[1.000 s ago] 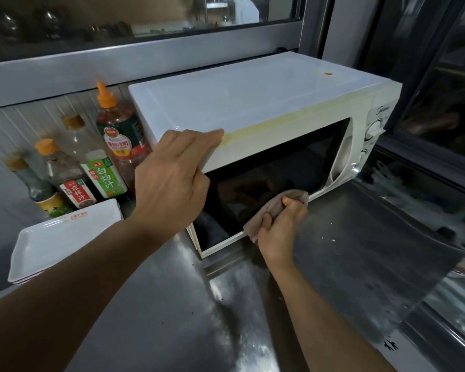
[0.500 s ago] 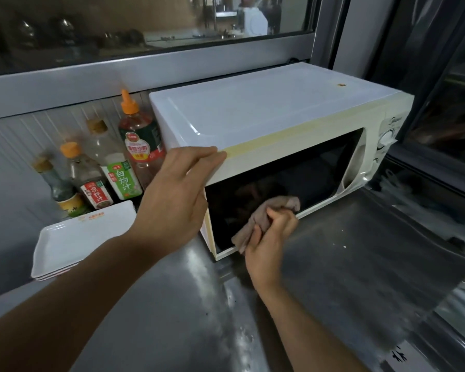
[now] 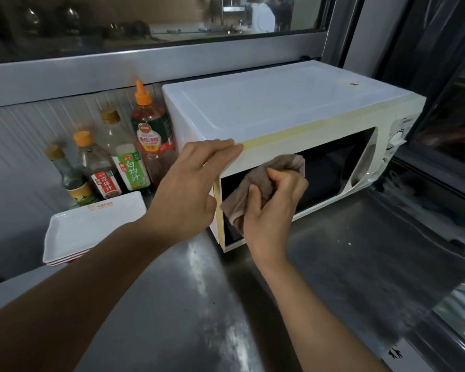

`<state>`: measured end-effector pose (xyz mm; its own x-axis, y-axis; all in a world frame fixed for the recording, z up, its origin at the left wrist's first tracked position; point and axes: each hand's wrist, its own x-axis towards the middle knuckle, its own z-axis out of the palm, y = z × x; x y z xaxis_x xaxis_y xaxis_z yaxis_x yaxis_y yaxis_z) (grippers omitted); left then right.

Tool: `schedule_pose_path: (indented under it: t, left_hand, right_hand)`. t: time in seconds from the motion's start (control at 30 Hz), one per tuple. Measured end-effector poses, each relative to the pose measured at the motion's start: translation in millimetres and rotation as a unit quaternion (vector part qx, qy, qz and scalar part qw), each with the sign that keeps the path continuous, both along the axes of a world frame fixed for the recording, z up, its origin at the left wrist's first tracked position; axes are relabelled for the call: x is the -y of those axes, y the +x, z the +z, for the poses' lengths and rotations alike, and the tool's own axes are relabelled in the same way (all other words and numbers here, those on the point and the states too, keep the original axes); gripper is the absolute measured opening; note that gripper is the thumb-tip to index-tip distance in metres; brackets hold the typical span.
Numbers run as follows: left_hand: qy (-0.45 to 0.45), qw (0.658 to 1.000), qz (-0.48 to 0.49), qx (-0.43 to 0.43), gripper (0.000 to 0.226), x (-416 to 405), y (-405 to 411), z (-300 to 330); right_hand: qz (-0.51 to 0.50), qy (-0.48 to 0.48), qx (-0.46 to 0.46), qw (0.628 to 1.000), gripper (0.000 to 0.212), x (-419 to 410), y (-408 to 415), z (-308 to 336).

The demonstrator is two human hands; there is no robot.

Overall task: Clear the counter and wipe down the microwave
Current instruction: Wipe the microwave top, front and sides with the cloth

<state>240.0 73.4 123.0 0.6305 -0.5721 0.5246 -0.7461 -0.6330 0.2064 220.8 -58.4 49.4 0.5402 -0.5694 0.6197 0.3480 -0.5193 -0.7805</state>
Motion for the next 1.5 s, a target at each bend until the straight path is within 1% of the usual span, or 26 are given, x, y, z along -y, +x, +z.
schedule_pose_path:
  t: [0.1,0.17,0.27,0.37,0.43,0.57,0.63,0.73,0.83,0.93,1.0,1.1,1.2,1.23,1.37,1.5]
  left_hand:
    - [0.002,1.0,-0.004,0.0,0.085,-0.3,2.0,-4.0]
    - [-0.001,1.0,-0.002,-0.002,0.087,-0.3,2.5,-5.3]
    - [-0.003,1.0,0.006,-0.006,0.089,0.3,0.6,-6.0]
    - [-0.009,1.0,0.006,-0.018,0.091,1.5,-1.0,-5.2]
    - [-0.004,1.0,0.003,-0.021,0.092,-0.2,-1.5,-4.3]
    - [-0.003,1.0,-0.003,-0.025,0.093,-3.6,-0.1,-1.6]
    - [-0.009,0.999,-0.006,-0.033,0.092,-4.3,0.7,-2.0]
    - [-0.019,0.999,-0.013,-0.03,0.09,-4.4,2.6,-3.8]
    - [-0.024,0.999,-0.02,-0.031,0.09,-3.4,3.7,-4.4]
    - [-0.023,0.999,-0.019,-0.034,0.089,-3.7,4.0,-5.0]
    - [-0.024,0.999,-0.019,-0.038,0.088,-3.7,3.9,-5.9]
    - [-0.028,0.998,-0.026,-0.043,0.088,-4.0,3.3,-6.6]
    - [-0.028,0.998,-0.02,-0.043,0.088,-3.6,2.2,-6.4]
    - [-0.028,0.999,-0.018,-0.043,0.088,-3.1,1.7,-6.4]
    - [-0.038,0.999,-0.01,-0.035,0.087,0.0,1.0,-8.4]
    - [-0.059,0.998,0.006,-0.013,0.081,4.4,0.8,-11.7]
  right_hand:
    - [-0.005,-0.022,-0.005,1.0,0.024,-6.4,0.4,-25.6]
    - [0.004,-0.008,-0.046,0.999,0.025,-13.0,-6.0,-52.1]
    - [0.041,0.013,-0.129,0.991,0.025,-16.4,-18.5,-83.6]
    - [0.05,0.004,-0.164,0.985,0.027,-10.0,-20.1,-81.8]
    - [0.052,-0.004,-0.153,0.987,0.029,-7.8,-20.6,-62.2]
    - [0.029,-0.011,-0.054,0.998,0.03,-6.8,-12.0,-8.5]
    - [0.02,-0.006,-0.019,1.0,0.03,-9.1,-7.8,5.8]
    - [0.011,-0.012,-0.011,1.0,0.031,-19.5,-9.3,-6.0]
    - [0.022,-0.006,-0.056,0.998,0.031,-32.3,-17.3,-43.9]
    - [0.041,0.037,-0.155,0.986,0.027,-40.0,-26.7,-82.0]
    - [0.037,0.058,-0.198,0.978,0.025,-42.5,-29.8,-96.2]
    - [0.014,0.108,-0.214,0.971,0.029,-47.0,-26.7,-102.1]
    - [-0.003,0.214,-0.247,0.945,0.026,-55.5,-22.1,-102.2]
    - [-0.01,0.237,-0.245,0.94,0.026,-57.2,-20.7,-102.8]
    - [-0.014,0.278,-0.222,0.934,0.031,-53.8,-17.2,-104.8]
    - [-0.035,0.28,-0.222,0.933,0.032,-45.7,-11.5,-107.7]
